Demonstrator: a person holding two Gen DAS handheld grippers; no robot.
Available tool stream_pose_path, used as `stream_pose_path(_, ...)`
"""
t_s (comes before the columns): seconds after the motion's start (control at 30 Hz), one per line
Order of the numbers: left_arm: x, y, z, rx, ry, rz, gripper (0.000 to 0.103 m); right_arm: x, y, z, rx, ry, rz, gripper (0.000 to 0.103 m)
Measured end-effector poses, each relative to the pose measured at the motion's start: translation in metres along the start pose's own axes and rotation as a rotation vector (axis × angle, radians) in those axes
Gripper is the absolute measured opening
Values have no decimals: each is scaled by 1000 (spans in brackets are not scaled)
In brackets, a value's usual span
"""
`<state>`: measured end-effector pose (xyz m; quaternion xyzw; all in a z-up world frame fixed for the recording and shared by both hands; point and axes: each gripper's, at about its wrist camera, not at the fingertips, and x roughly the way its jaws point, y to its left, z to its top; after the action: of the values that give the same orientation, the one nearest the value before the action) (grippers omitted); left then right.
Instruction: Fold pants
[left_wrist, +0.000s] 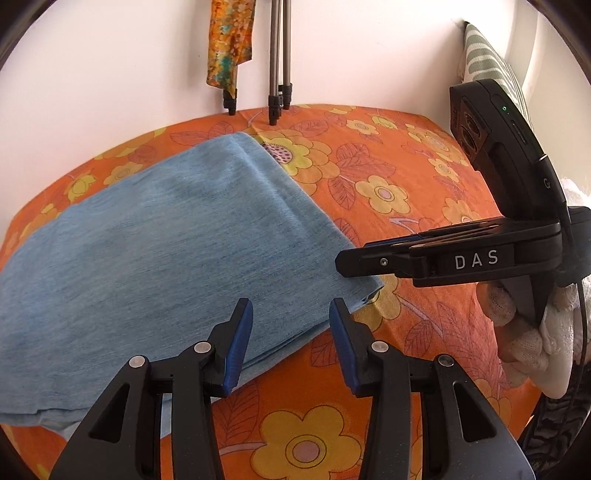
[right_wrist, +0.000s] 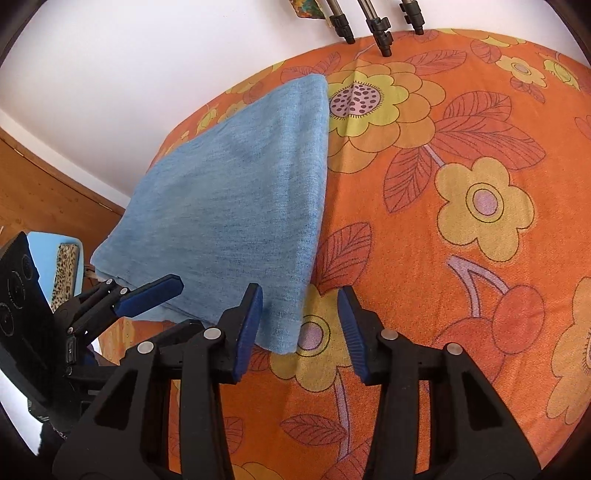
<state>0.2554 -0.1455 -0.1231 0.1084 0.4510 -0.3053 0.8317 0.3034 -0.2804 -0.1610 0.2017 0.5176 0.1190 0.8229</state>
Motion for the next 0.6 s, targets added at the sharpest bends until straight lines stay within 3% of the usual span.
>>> stream_pose_path(0.43, 23, -17, 6, 38, 35, -37, 43, 0, -4, 6, -8, 10, 26, 42)
stream_pose_path(0.53, 24, -21, 4, 50, 41, -50, 48, 0, -6, 6, -3, 11, 38, 42)
stream_pose_path(0.57, 25, -22, 3, 53, 42, -57, 51, 0, -6, 6, -3, 13, 39, 36)
stream_pose_path(0.6, 25, -23, 2, 58, 42, -57, 52, 1, -7, 6, 2, 25, 50, 22)
